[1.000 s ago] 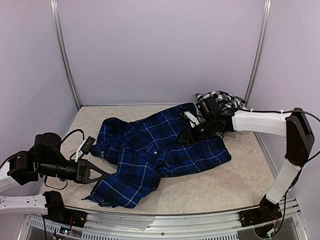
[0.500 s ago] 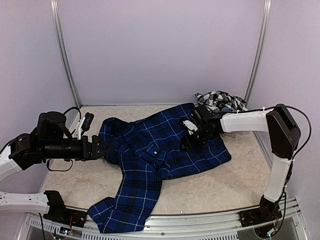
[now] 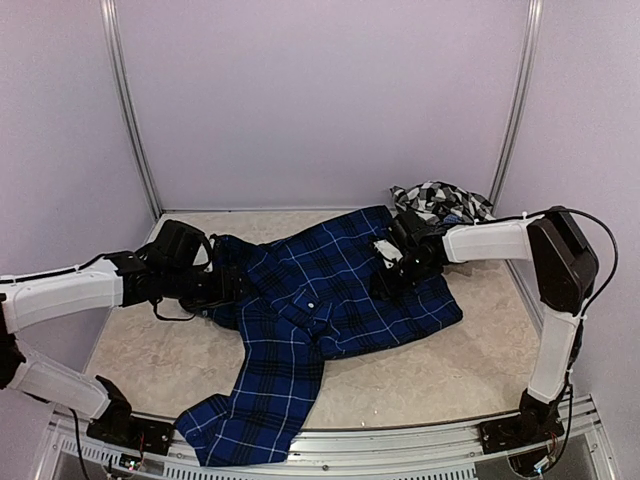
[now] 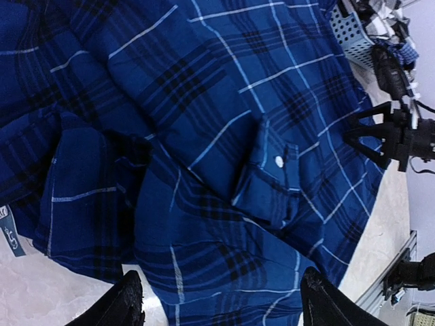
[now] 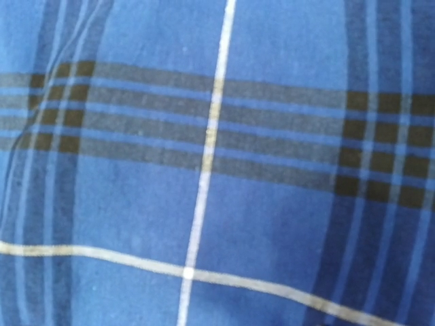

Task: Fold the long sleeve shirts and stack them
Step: Smooth out the flattened shirt at the center of the board.

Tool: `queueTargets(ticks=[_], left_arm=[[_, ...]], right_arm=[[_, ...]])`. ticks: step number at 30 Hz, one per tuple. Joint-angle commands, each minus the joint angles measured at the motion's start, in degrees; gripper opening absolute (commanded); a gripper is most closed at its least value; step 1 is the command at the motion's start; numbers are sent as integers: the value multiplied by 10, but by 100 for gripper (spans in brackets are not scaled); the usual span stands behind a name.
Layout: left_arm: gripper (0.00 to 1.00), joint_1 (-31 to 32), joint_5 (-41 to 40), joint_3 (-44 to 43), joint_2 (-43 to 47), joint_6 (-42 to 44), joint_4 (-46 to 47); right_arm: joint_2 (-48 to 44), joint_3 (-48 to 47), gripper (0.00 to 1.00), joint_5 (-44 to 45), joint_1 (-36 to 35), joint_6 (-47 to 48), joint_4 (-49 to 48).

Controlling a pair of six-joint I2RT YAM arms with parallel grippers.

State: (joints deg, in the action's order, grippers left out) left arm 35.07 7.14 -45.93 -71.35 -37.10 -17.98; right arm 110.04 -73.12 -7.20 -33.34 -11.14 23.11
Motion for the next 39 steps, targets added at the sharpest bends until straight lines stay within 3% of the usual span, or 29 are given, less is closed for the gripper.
queueTargets(ticks=[1,4,6,11,14,17,24,29,33,39], left_arm=[[75,-10,-13,-2,-52,14,38],[73,-11,-31,-6,-88,21,47],[66,-11,-29,-7,-112,28,56],[34,-12,3,2,-155,27,91],[21,-14,18,24,-154,26,106],[0,-16,28,44,-137,22,106],[0,-19,-51,92,-26,-18,-7],[0,-12,-56,171,94,-108,-59],[0,30,-69,197,196,-194,-118],[0,97,-121,217,277,-295,-207]], right_arm=[[2,5,58,10,4,13,-7],[10,7,58,5,6,22,-20],[20,7,58,0,9,24,-27],[38,8,58,-1,19,23,-42],[47,10,57,7,22,23,-44],[48,15,57,19,23,20,-40],[2,85,58,17,22,-23,-38],[-52,155,58,-5,12,-68,-54],[-78,183,58,-4,-5,-91,-49],[-97,205,59,7,-30,-118,-44]])
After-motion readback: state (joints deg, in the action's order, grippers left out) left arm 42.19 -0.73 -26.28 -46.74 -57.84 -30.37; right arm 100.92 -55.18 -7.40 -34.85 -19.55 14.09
